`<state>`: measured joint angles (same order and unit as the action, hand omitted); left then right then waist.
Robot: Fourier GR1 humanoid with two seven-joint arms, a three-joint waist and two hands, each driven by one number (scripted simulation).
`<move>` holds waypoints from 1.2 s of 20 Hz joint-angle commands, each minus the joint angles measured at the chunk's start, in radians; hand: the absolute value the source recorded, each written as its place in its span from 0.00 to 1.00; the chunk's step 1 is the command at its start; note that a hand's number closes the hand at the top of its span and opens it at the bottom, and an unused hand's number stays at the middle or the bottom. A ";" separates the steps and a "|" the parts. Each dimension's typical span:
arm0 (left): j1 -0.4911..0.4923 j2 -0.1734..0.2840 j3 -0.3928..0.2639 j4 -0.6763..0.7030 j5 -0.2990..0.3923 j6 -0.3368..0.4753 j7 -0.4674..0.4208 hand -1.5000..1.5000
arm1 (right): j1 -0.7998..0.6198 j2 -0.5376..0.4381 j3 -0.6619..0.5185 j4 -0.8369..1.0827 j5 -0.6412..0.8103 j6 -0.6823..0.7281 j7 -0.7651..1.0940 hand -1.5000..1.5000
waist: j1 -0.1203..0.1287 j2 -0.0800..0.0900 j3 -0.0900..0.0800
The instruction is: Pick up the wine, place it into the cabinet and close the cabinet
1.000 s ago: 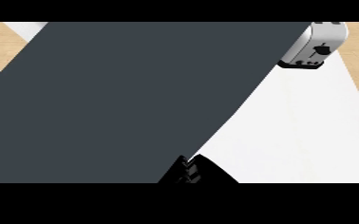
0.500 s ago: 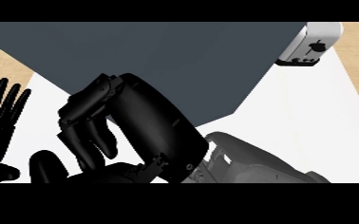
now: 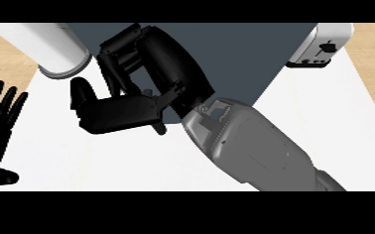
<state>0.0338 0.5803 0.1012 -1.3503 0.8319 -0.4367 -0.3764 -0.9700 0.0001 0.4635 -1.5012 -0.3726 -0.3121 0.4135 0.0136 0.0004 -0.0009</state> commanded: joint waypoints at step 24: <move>-0.063 -0.022 0.029 -0.037 0.018 0.006 0.106 0.00 | 0.040 -0.125 -0.200 0.365 0.042 0.303 -0.290 1.00 | -0.002 0.010 0.001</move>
